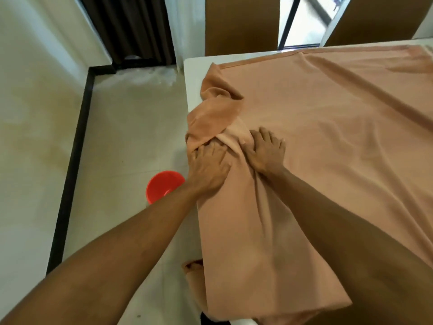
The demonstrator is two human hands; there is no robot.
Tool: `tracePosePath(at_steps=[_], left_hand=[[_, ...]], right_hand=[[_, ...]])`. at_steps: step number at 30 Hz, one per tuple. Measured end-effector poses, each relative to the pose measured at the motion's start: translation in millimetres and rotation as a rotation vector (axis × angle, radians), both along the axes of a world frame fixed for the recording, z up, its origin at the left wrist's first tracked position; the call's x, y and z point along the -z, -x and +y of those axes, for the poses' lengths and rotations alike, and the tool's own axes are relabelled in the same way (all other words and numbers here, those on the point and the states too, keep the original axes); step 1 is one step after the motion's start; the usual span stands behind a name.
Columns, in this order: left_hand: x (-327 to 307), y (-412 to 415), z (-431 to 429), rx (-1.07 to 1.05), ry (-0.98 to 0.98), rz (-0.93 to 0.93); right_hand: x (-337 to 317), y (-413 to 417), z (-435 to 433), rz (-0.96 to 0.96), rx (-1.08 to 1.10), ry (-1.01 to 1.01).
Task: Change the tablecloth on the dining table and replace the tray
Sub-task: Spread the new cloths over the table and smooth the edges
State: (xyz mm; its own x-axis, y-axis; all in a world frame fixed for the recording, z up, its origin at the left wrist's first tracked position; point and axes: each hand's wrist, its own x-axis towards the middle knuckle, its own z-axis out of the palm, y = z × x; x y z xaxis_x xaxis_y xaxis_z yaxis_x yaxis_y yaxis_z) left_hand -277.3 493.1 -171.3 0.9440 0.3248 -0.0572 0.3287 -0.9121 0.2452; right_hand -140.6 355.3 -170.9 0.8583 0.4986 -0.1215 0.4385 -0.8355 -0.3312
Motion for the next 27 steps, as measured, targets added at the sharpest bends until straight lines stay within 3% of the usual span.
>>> tracePosePath(at_steps=[9, 17, 22, 25, 27], left_hand=[[5, -84, 113, -0.153, 0.096, 0.089], [10, -163, 200, -0.119, 0.120, -0.002], [11, -202, 231, -0.063, 0.118, 0.000], [15, -217, 252, -0.028, 0.099, 0.023], [15, -229, 266, -0.017, 0.101, 0.049]], right_hand=[[-3, -51, 42, 0.132, 0.130, 0.056], [-1, -99, 60, 0.069, 0.275, 0.143], [-3, -129, 117, -0.059, 0.498, 0.045], [-16, -143, 172, -0.147, 0.398, -0.061], [-17, -162, 198, -0.052, 0.354, -0.050]])
